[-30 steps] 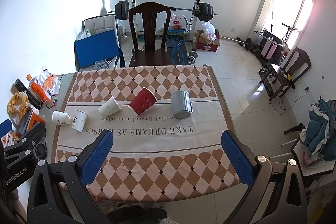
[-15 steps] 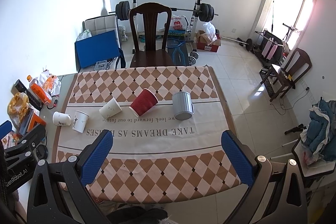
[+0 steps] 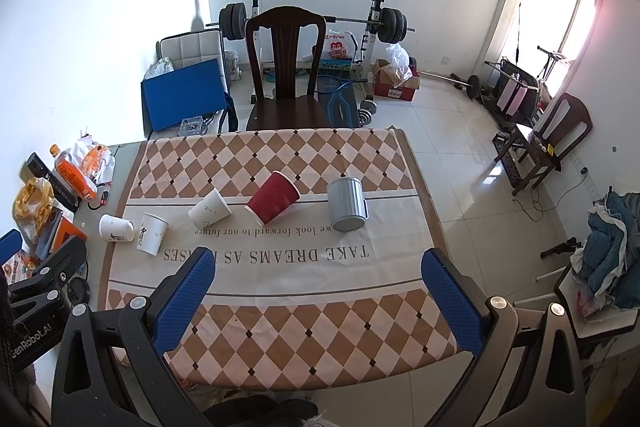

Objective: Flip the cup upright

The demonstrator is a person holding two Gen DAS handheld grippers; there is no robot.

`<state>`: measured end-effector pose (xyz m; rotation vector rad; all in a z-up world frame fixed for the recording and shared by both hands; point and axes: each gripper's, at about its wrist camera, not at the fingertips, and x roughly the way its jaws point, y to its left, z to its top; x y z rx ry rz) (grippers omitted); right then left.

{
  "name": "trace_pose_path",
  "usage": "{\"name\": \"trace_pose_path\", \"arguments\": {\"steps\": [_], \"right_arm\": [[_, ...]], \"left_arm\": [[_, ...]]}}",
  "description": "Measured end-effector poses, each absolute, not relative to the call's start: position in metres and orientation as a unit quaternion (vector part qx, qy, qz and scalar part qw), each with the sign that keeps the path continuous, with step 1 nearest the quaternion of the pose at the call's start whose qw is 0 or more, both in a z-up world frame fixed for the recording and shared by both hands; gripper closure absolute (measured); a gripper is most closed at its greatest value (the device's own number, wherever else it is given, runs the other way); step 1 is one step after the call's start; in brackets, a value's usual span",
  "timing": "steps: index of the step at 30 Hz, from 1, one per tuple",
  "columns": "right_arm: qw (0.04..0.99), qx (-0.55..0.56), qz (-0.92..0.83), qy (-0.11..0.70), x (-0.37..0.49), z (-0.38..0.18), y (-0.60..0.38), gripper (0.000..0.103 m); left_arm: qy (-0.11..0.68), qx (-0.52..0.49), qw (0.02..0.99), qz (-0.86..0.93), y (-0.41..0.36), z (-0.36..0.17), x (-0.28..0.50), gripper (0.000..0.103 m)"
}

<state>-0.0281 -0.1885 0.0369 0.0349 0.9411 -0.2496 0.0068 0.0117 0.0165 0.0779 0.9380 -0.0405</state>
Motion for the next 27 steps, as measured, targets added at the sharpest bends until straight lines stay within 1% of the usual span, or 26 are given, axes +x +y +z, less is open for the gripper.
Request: {"name": "trace_pose_path", "arguments": {"steps": [22, 27], "right_arm": [[0.884, 0.017, -0.12, 0.451, -0.0285, 0.0379, -0.1858, 0.0], [0.884, 0.016, -0.12, 0.451, -0.0247, 0.0434, -0.184, 0.0]], "left_arm": [[0.45, 0.036, 0.892, -0.02, 0.0117, 0.0148, 0.0049, 0.0], [0.449, 0.036, 0.892, -0.02, 0.0121, 0.0235, 0.0098, 0.0]]}}
